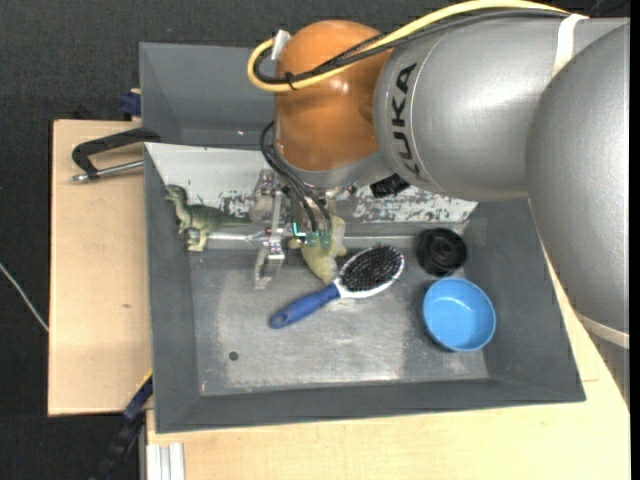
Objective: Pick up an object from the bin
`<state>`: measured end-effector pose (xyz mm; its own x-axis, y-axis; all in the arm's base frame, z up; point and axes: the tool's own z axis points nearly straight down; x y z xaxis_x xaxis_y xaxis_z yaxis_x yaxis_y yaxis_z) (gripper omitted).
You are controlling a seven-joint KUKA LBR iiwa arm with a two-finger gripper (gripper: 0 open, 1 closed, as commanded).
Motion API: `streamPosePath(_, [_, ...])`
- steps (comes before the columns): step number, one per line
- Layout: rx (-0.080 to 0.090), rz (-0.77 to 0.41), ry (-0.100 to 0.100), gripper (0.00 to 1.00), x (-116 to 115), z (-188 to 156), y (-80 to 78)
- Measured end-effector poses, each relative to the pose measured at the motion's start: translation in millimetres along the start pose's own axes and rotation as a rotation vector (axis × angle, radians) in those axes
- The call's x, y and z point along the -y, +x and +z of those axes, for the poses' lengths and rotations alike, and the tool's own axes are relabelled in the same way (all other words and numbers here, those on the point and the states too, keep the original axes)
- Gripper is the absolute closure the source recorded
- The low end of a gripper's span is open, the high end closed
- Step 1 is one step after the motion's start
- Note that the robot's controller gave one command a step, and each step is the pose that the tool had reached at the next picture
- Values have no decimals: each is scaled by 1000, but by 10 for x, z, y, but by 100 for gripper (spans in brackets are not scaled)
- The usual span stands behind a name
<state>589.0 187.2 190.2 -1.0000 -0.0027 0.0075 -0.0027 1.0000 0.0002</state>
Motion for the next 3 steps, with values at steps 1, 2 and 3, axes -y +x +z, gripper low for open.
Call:
streamPosePath(1, [15,-207,-1,0,832,1084,99])
streamPosePath(2, [8,-119,0,0,964,887,270])
streamPosePath(3, [7,-91,-1,0,989,896,344])
